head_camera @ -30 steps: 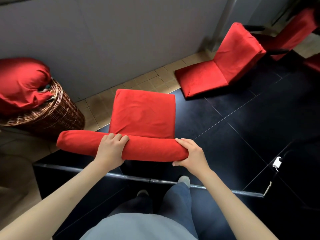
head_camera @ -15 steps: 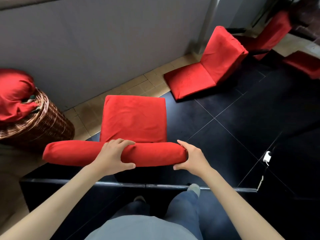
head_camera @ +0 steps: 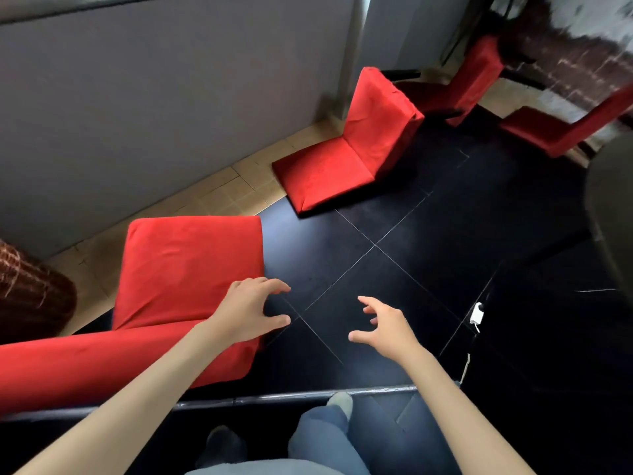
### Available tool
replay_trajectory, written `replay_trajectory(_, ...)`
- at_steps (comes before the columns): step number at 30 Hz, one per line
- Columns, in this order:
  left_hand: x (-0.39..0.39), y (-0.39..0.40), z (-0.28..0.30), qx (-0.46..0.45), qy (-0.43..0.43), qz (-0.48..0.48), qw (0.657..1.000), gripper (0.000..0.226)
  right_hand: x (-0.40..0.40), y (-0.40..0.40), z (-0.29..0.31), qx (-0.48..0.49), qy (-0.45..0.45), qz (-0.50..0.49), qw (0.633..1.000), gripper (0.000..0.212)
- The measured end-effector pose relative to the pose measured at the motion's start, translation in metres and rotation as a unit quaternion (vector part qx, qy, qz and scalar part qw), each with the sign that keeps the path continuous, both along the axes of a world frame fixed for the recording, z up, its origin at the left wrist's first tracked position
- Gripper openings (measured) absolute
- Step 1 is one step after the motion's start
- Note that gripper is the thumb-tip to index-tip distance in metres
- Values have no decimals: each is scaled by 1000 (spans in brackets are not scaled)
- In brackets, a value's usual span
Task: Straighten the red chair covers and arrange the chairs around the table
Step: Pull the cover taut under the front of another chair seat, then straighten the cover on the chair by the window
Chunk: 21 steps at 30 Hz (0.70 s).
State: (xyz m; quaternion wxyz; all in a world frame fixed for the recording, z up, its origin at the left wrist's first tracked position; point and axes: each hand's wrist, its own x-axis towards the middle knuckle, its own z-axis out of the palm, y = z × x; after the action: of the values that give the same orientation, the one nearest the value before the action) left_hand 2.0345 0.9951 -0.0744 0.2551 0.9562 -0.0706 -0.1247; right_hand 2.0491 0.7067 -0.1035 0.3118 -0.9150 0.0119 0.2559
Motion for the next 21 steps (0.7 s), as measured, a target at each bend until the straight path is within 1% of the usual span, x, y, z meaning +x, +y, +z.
replay_trajectory(5, 61, -86, 3, -9, 1, 14, 1000, 51, 51, -85, 2, 14, 2, -37, 999, 79)
replay_trajectory(11, 103, -145, 4, -11, 11, 45, 999, 48, 99, -142, -5, 42, 6, -70, 997, 78)
replay_trajectory(16, 135, -160, -4, -7, 19, 73, 997, 44, 141, -161, -15, 63, 18, -77, 995, 76)
replay_trajectory(21, 174, -157, -16, -25, 40, 121, 992, 39, 193, -166, -20, 76, 31, -66, 994, 74)
